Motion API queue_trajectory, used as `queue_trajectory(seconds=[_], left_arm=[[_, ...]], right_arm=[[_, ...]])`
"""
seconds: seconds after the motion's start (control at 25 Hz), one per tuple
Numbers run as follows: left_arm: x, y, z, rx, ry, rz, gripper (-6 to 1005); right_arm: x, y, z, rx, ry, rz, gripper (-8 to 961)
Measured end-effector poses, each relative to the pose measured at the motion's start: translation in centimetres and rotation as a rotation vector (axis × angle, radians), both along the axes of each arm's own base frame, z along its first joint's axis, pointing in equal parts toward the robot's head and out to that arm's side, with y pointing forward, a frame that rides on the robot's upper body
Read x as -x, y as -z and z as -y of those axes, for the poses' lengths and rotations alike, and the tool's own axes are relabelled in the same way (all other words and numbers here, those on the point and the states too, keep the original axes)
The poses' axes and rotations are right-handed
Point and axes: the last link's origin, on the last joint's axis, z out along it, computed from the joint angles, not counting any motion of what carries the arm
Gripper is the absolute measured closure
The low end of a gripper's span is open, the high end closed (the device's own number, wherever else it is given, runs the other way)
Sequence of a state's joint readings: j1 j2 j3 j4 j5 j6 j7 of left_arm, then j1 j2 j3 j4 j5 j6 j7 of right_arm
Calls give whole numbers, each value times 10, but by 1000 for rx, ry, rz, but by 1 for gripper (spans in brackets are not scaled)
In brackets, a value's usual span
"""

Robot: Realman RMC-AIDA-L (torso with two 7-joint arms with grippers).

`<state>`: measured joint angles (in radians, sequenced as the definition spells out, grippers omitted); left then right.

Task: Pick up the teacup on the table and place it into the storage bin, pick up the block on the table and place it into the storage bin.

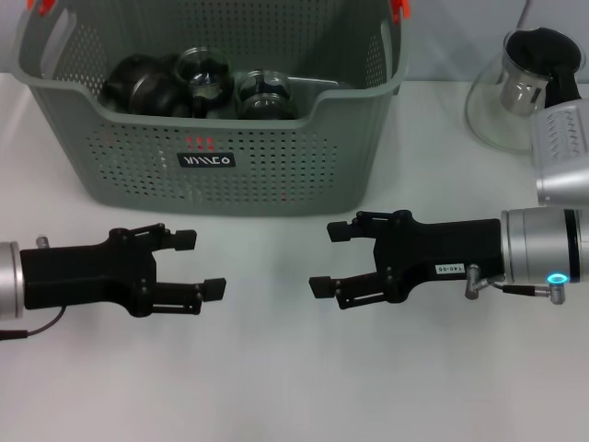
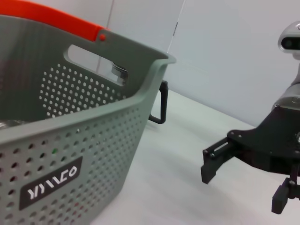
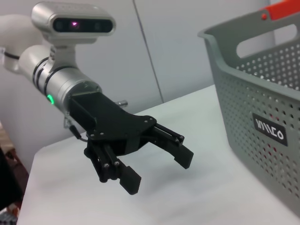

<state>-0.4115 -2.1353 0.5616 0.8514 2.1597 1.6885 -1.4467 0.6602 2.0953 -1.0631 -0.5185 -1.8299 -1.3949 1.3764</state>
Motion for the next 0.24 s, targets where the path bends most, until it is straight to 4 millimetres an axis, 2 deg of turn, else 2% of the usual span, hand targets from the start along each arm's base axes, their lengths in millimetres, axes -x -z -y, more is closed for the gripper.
queue_trajectory(seconds=[0.24], left_arm=[[0,1,0,12,2,-10,59]], right_arm=[[-2,3,1,-18,-49,27,12]])
